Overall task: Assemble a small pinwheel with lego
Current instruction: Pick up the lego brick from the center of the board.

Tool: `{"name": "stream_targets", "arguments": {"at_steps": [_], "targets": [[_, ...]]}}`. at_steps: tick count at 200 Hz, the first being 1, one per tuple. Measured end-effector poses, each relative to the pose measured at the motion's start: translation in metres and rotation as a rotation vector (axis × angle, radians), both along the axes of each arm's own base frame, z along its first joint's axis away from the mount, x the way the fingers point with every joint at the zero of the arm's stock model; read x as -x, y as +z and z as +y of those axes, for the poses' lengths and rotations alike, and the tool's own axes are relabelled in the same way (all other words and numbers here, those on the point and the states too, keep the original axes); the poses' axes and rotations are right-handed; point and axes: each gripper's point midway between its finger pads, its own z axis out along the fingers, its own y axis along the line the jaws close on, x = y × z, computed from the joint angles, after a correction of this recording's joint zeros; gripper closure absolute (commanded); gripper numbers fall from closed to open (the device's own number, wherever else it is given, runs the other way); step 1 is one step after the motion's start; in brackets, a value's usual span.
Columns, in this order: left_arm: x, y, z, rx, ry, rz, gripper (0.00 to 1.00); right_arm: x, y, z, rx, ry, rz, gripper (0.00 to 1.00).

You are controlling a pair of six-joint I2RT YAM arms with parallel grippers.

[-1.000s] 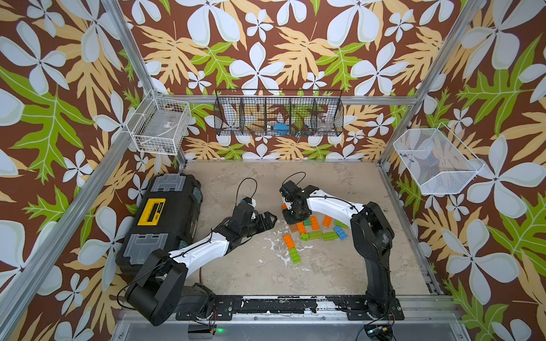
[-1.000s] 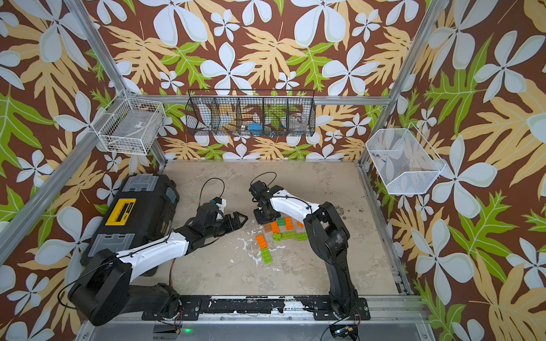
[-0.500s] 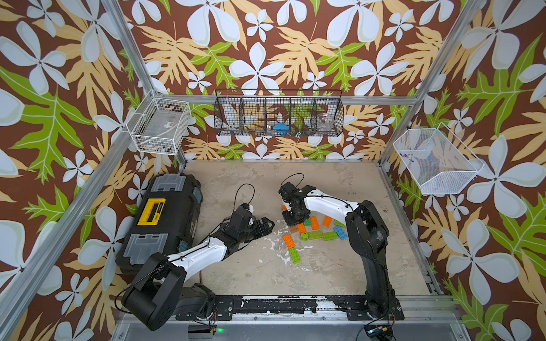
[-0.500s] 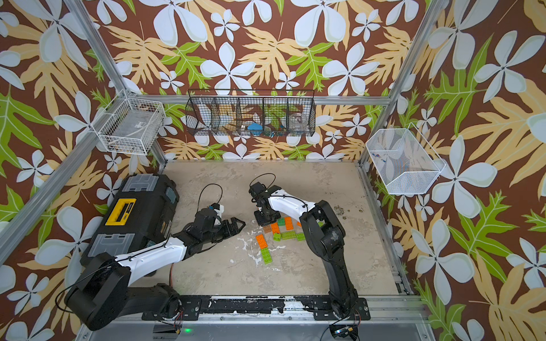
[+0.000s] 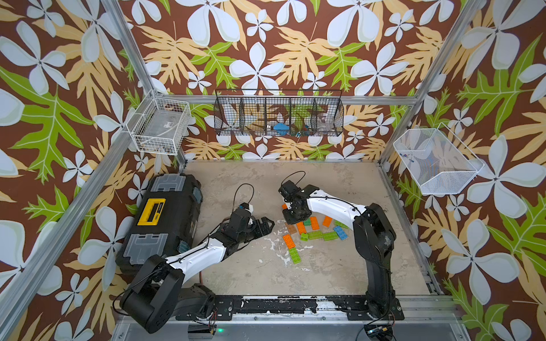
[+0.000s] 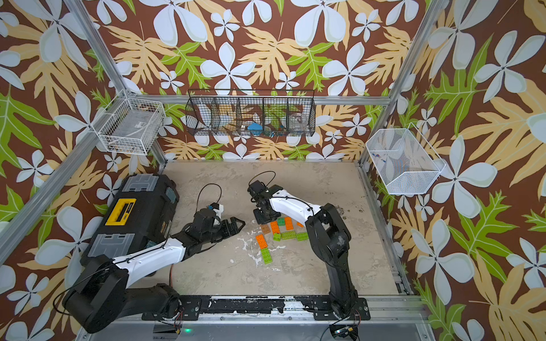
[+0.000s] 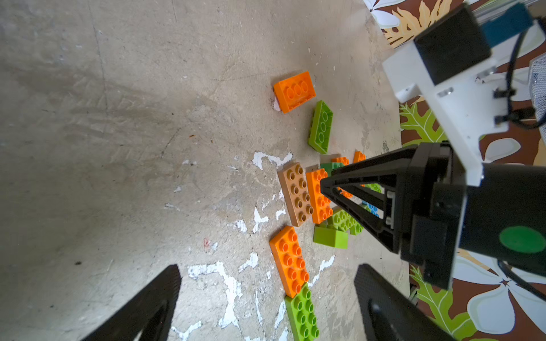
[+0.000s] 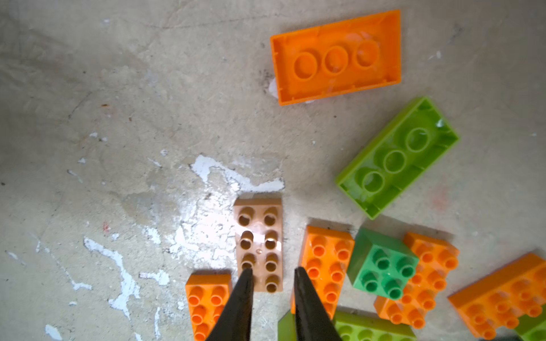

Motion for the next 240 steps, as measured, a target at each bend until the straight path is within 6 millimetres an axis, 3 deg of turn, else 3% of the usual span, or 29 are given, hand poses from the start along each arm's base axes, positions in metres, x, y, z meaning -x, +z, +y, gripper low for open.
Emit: {"name": "stream_targets", "arguments": {"at_steps": [38,107,240], "targets": [[0.001,-0.001,0.0,-0.001,0.0,0.001,0.05,0.014,-0.016,0.011,-0.018,0.033,0.068,0.75],[0.001,0.003,0.001,0.001,0.004,-0.009,0.05,0.014,-0.029,0.011,0.003,0.031,0.096,0.76],[0.003,0.003,0.006,-0.011,0.011,-0.01,0.05,0.012,-0.034,0.005,0.067,0.033,0.063,0.87]]}}
